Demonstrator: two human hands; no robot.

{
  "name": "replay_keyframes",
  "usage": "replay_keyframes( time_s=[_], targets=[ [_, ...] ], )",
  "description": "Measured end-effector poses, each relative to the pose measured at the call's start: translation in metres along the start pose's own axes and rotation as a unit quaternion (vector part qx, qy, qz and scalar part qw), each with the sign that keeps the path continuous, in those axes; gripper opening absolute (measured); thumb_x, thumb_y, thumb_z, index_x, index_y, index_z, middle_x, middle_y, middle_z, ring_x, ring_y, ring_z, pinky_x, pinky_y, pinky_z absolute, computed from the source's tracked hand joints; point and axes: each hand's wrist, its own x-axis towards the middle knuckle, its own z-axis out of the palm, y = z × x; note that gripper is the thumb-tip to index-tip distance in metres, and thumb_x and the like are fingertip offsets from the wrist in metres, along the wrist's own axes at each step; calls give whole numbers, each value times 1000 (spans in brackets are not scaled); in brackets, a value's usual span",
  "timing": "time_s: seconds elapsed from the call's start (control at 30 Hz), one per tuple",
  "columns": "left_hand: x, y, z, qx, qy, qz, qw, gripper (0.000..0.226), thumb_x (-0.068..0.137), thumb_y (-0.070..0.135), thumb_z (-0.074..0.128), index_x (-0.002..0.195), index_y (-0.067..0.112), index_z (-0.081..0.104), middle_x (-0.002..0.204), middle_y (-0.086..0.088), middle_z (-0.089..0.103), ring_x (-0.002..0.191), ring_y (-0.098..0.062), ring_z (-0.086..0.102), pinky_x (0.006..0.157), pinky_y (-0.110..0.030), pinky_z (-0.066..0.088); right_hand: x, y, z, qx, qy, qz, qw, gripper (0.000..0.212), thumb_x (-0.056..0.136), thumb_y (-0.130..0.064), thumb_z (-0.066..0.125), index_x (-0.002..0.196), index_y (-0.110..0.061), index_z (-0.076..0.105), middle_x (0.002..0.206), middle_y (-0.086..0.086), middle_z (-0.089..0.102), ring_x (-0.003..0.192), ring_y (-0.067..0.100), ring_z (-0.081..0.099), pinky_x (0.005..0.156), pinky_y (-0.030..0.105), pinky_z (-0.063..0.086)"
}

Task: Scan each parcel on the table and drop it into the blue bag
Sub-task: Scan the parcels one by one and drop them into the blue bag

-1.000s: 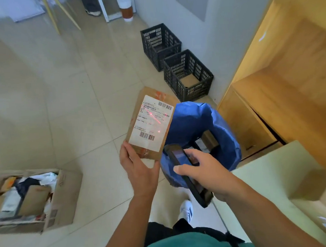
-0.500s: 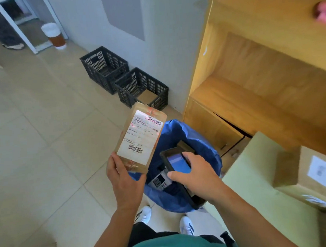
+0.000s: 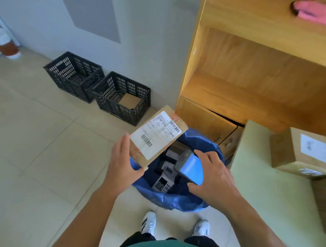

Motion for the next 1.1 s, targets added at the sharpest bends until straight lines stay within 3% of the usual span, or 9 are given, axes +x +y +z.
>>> replay_keyframes(
  time_s=[0.23,0.37,0.47,0.57,0.63,0.77,0.93,1.03,1.1],
  targets=[
    [47,6,-38,34,-105,106,988,130,66,29,95,164,15,10,160,-1,23,148,-16,23,114,-29,26,-11,14,15,109,35,90,989,96,73,-55,74,151,-34,21,143,-7,32,120,21,51,90,40,53],
    [34,9,-10,54,-147,115,981,131,63,30,96,163,14,12,158,-5,26,144,-28,30,113,-40,35,-20,38,25,142,66,118,981,93,73,-49,76,149,-33,25,139,-6,35,115,21,52,78,39,56],
    [21,10,16,74,-181,95,976,131,63,33,95,162,10,13,157,-8,27,142,-29,30,113,-38,34,-26,58,30,164,76,166,969,90,77,-45,75,150,-31,25,140,-5,35,107,18,49,54,17,45],
    [12,3,38,96,-210,80,970,132,62,34,95,162,8,13,157,-11,29,142,-31,29,111,-40,36,-32,73,33,181,71,202,960,88,79,-41,76,150,-30,26,133,-6,37,90,14,44,38,17,30],
    [11,-3,48,99,-230,91,964,133,62,34,93,163,12,9,156,-7,29,142,-27,28,112,-42,38,-37,84,36,193,76,218,954,86,78,-41,76,148,-31,28,130,-6,38,84,12,44,44,17,33],
    [16,-1,76,98,-287,99,948,132,66,40,90,164,21,4,156,1,23,146,-21,24,115,-36,33,-41,101,48,214,83,257,939,89,73,-42,80,146,-32,31,128,-5,40,98,12,42,77,30,39],
    [32,9,122,78,-243,69,964,136,65,41,93,164,18,3,160,-5,18,149,-26,16,121,-38,24,-38,99,66,243,86,288,922,88,71,-38,83,145,-30,35,118,-6,41,99,16,46,79,31,39],
    [41,23,151,21,-297,60,953,142,69,46,91,162,27,-13,170,-6,-12,157,-23,-9,124,-38,7,-31,99,69,256,103,305,912,88,71,-39,83,145,-29,35,123,-4,43,102,16,47,81,31,39],
    [43,31,161,18,-317,75,945,136,73,51,87,162,29,-13,171,-4,-14,157,-22,-12,124,-40,7,-26,100,67,263,121,312,905,89,71,-38,83,145,-28,35,127,-3,43,108,17,48,84,31,38]
  ],
)
